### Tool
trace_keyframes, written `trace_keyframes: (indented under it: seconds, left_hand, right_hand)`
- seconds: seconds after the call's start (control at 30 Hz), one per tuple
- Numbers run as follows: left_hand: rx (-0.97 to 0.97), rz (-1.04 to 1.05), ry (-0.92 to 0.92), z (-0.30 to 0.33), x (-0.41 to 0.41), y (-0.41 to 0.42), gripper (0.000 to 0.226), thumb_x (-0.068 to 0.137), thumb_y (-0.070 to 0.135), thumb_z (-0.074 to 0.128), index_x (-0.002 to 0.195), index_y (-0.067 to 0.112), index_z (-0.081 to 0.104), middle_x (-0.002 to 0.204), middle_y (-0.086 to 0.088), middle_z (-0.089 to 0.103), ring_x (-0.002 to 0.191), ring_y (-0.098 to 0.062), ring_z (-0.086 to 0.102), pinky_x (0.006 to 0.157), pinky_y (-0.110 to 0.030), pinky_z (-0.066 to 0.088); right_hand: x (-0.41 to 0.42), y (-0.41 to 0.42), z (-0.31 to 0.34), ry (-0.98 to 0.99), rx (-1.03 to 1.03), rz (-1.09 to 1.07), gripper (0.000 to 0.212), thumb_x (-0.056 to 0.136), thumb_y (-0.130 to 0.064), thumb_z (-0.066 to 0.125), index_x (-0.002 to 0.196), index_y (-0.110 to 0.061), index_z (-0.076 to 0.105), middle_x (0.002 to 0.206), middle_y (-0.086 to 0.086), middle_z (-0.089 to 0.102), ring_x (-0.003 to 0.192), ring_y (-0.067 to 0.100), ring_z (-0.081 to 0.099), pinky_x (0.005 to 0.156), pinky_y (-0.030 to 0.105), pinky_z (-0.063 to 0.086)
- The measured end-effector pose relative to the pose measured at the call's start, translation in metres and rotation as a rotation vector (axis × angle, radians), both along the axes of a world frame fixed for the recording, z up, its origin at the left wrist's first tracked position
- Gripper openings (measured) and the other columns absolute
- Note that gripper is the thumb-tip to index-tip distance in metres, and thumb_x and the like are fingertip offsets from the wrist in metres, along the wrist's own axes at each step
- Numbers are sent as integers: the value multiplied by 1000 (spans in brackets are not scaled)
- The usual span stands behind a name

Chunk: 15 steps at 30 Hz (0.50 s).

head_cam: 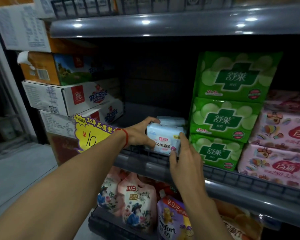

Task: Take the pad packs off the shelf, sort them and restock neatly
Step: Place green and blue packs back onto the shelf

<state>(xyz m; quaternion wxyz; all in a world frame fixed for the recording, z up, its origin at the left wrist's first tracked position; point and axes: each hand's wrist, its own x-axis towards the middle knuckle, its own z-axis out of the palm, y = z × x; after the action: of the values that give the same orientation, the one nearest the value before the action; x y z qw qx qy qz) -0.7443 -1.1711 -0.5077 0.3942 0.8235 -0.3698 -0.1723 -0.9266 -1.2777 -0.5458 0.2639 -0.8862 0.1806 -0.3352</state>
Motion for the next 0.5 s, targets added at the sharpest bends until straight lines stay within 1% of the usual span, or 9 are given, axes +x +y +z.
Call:
trace_keyframes:
  seconds: [0.07, 0.13, 0.17, 0.2, 0.27, 0.33, 0.37, 0.43, 0.5]
  left_hand:
    - [-3, 24, -22, 3, -2, 4, 98, 71, 4, 87, 145, 42, 35, 123, -7, 61, 103, -22, 68, 84, -35, 61]
    - [-13, 37, -36, 5, -13, 7, 106, 74, 6, 87, 154, 41, 26, 135, 1, 55, 116, -20, 63, 95, -35, 58]
    - [-43, 71, -55, 7, -22, 10, 104, 77, 6, 84, 157, 37, 24, 139, 2, 50, 123, -19, 58, 98, -33, 55]
    - [-102, 122, -94, 7, -33, 15, 97, 81, 7, 81, 157, 33, 26, 143, -1, 47, 130, -19, 52, 101, -33, 53]
    - [-270, 219, -231, 5, -60, 35, 76, 84, 8, 76, 149, 27, 41, 146, -6, 50, 136, -19, 49, 106, -36, 49]
    - [-383, 264, -347, -8, -94, 70, 55, 82, 11, 69, 134, 24, 56, 135, 2, 59, 128, -12, 54, 100, -31, 50]
    - [-414, 290, -339, -20, -112, 91, 49, 79, 12, 65, 127, 24, 61, 127, 7, 63, 121, -8, 58, 95, -28, 52]
    - [-422, 388, -240, -49, -144, 135, 40, 74, 15, 62, 111, 29, 67, 111, 13, 69, 104, -6, 66, 88, -28, 55]
    - [-322, 496, -143, -90, -171, 179, 33, 76, 11, 66, 102, 30, 69, 100, 13, 71, 94, -9, 70, 84, -34, 59]
  right_hand:
    - [-7, 1, -3, -10, -26, 27, 55, 99, -8, 58, 151, -13, 42, 136, 7, 57, 117, 19, 57, 98, 20, 41]
    - [-15, 1, -7, -41, -40, 53, 53, 97, -3, 58, 148, -13, 47, 143, 5, 53, 127, 18, 52, 106, 20, 34]
    - [-19, 2, -10, -64, -50, 68, 52, 96, -2, 58, 146, -12, 50, 145, 4, 52, 131, 19, 50, 110, 22, 34]
    - [-24, 5, -12, -94, -76, 88, 51, 95, -1, 58, 144, -12, 53, 144, 4, 53, 132, 19, 49, 113, 24, 33]
    - [-34, 12, -18, -151, -138, 132, 44, 93, -1, 59, 136, -12, 59, 136, 2, 57, 128, 17, 50, 110, 25, 37]
    - [-43, 23, -24, -154, -146, 201, 36, 92, -3, 59, 126, -15, 64, 125, 0, 62, 118, 17, 55, 101, 30, 46]
    - [-47, 31, -30, -126, -127, 247, 32, 91, -6, 59, 121, -16, 67, 119, 0, 64, 112, 17, 58, 95, 32, 49]
    - [-51, 48, -42, -3, -58, 337, 28, 88, -12, 60, 113, -20, 70, 111, -2, 69, 102, 17, 64, 90, 32, 52]
    - [-54, 71, -56, 217, 10, 452, 23, 88, -16, 64, 109, -23, 73, 104, -5, 72, 94, 15, 66, 89, 34, 54]
